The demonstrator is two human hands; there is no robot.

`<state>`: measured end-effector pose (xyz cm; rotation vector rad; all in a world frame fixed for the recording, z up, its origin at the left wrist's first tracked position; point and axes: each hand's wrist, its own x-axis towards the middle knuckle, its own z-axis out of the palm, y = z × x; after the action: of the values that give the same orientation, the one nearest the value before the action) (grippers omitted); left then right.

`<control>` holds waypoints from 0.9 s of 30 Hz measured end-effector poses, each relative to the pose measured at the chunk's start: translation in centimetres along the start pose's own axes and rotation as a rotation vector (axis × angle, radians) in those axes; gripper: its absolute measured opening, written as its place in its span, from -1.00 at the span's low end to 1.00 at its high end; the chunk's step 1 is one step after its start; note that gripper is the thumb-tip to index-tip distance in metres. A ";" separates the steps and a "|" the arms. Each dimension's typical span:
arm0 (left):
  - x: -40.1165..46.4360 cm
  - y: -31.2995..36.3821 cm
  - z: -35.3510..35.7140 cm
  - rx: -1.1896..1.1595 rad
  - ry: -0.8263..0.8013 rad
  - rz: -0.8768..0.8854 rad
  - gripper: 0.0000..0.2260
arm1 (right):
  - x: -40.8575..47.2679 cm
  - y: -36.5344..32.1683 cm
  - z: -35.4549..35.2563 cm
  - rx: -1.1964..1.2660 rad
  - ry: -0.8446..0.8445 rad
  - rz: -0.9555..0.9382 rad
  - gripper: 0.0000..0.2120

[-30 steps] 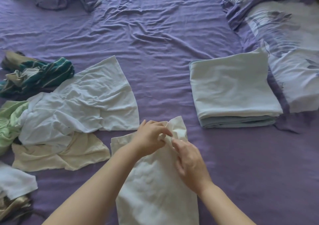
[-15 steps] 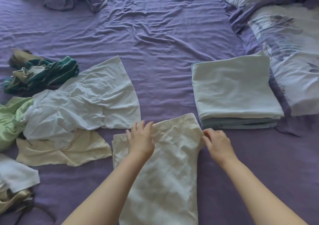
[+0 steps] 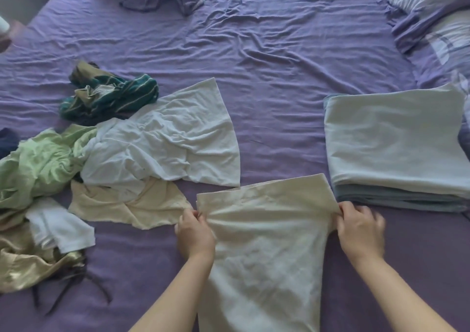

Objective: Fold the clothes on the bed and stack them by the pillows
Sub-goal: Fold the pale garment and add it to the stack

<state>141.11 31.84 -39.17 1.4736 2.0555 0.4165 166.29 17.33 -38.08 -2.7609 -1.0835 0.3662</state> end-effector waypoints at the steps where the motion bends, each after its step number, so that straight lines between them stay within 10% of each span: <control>1: 0.2 0.1 -0.1 0.003 -0.006 -0.003 -0.86 | -0.1 -0.1 -0.2 -0.026 0.072 -0.034 -0.90; 12: 1.3 0.3 -1.7 -0.124 -0.210 0.009 -0.89 | 0.7 -1.4 -0.8 0.220 -0.228 0.144 -0.81; 22: 1.5 2.9 -1.7 -0.180 -0.144 0.158 -0.76 | -1.1 -2.4 -0.8 0.235 0.165 0.194 -0.73; 27: -4.5 0.2 0.0 0.291 -0.135 0.807 -0.59 | -5.4 -4.4 1.2 0.173 0.321 -0.242 -0.67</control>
<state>142.33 27.68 -37.87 2.4165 1.3785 0.3082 159.22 16.91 -37.32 -2.3949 -1.2152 -0.0155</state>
